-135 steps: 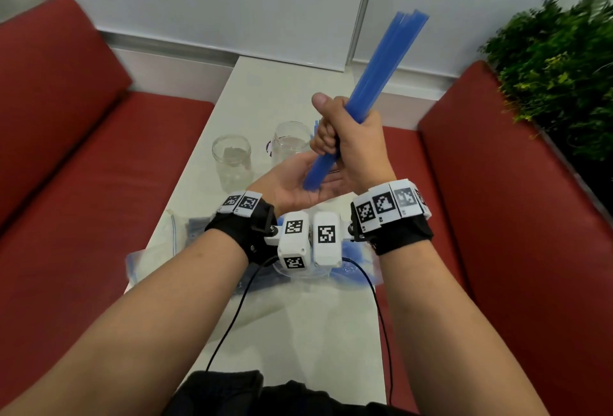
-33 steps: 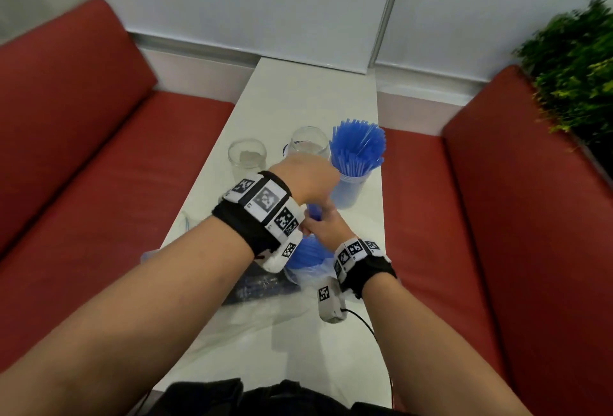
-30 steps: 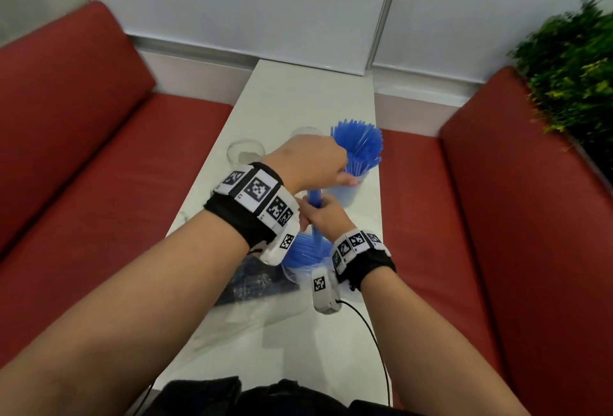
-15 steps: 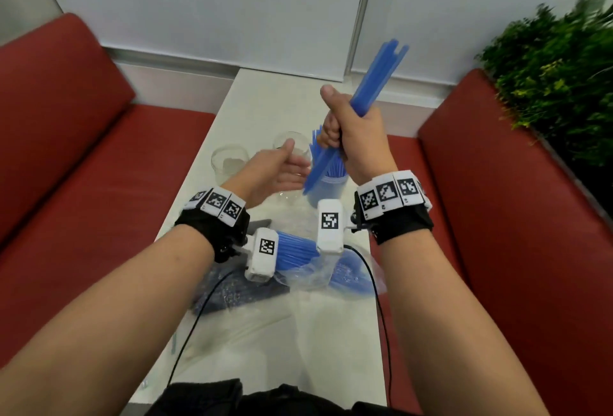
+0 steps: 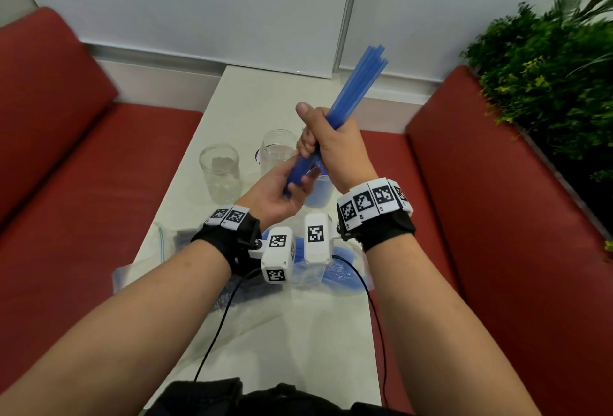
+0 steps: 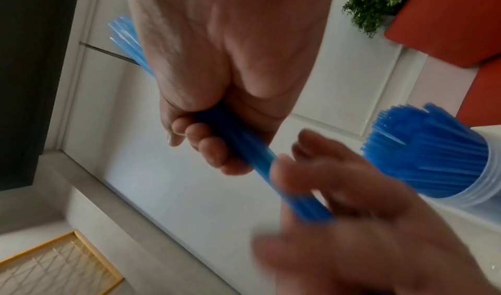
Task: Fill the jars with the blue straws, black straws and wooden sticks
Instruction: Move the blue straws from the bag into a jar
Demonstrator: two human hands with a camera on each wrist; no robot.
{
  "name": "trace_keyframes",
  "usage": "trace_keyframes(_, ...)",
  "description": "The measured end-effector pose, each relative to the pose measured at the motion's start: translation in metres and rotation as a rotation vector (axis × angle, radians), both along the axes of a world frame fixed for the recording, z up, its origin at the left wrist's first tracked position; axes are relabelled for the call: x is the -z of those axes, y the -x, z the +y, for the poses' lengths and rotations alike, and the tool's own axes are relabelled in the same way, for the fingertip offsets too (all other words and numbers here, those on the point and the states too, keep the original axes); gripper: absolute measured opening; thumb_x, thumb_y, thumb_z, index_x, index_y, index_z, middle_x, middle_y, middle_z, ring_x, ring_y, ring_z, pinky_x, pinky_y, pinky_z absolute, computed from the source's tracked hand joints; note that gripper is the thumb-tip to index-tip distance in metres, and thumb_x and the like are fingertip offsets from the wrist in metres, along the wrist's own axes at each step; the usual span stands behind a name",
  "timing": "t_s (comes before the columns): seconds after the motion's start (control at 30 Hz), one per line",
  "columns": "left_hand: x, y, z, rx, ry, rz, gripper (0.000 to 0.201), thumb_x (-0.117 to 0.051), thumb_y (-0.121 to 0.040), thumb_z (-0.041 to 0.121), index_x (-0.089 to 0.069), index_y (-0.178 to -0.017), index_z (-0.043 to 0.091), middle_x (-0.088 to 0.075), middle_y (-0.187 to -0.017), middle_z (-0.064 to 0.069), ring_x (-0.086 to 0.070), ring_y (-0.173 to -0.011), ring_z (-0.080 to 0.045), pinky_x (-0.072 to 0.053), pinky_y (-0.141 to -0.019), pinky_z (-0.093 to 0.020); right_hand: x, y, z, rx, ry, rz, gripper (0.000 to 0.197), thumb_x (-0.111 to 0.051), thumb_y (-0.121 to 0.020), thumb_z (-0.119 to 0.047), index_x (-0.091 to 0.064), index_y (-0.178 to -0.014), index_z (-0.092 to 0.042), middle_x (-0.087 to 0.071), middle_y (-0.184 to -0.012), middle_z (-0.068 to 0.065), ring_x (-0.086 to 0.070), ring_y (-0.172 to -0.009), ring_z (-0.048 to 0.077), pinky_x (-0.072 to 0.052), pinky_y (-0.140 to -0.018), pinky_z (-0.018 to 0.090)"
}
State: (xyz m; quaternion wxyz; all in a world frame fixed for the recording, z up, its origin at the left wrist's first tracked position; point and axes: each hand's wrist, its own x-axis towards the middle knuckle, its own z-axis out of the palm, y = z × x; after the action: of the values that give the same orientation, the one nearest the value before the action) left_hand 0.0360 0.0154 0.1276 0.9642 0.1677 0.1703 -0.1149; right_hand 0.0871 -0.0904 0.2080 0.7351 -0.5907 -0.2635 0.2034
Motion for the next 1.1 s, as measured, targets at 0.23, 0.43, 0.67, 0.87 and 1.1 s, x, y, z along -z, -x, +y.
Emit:
trace_keyframes(0.23, 0.020, 0.005, 0.001, -0.035, -0.052, 0.050, 0.018, -0.061, -0.084, 0.026, -0.057, -0.085, 0.008, -0.052, -0.068, -0.002, -0.033, -0.035, -0.004, -0.011, -0.031, -0.012, -0.006, -0.016, -0.017, -0.150, 0.375, -0.153, 0.032, -0.073, -0.093, -0.028, -0.059, -0.072, -0.007, -0.065, -0.084, 0.024, -0.070, -0.082, 0.019, -0.058, -0.074, 0.027)
trace_keyframes(0.43, 0.049, 0.017, 0.020, 0.009, -0.083, 0.137, 0.022, -0.061, -0.079, 0.026, -0.048, -0.082, 0.009, -0.048, -0.051, -0.001, -0.034, -0.029, -0.006, -0.014, -0.028, -0.014, -0.033, -0.036, -0.029, -0.235, 0.540, -0.089, 0.013, -0.079, -0.085, -0.027, -0.074, -0.079, -0.016, -0.076, -0.095, 0.016, -0.076, -0.086, 0.034, -0.063, -0.079, 0.042)
trace_keyframes(0.67, 0.075, 0.010, 0.029, -0.037, -0.097, 0.112, 0.030, -0.072, -0.079, 0.032, -0.055, -0.086, 0.008, -0.050, -0.070, -0.001, -0.035, -0.040, -0.003, -0.020, -0.028, -0.011, -0.029, -0.041, -0.020, -0.190, 0.615, -0.062, 0.014, -0.077, -0.087, -0.015, -0.075, -0.074, -0.011, -0.077, -0.088, 0.018, -0.076, -0.087, 0.035, -0.064, -0.079, 0.037)
trace_keyframes(0.87, 0.077, -0.013, 0.042, -0.174, -0.335, 0.168, 0.060, -0.049, -0.089, 0.063, -0.065, -0.102, 0.006, -0.066, -0.081, -0.007, -0.059, -0.064, -0.014, -0.048, -0.056, -0.021, -0.056, -0.066, -0.024, 0.095, 0.506, -0.155, 0.015, -0.077, -0.087, -0.013, -0.072, -0.086, 0.001, -0.076, -0.087, 0.018, -0.076, -0.083, 0.032, -0.064, -0.072, 0.034)
trace_keyframes(1.1, 0.106, -0.011, 0.045, 0.191, -1.194, 0.261, 0.025, -0.054, -0.099, 0.020, -0.068, -0.088, 0.003, -0.067, -0.092, -0.016, -0.061, -0.070, -0.018, -0.048, -0.062, -0.024, -0.046, -0.097, -0.022, 0.419, 0.574, -0.310, 0.014, -0.071, -0.091, -0.011, -0.067, -0.078, -0.010, -0.073, -0.091, 0.024, -0.075, -0.085, 0.036, -0.063, -0.080, 0.045)
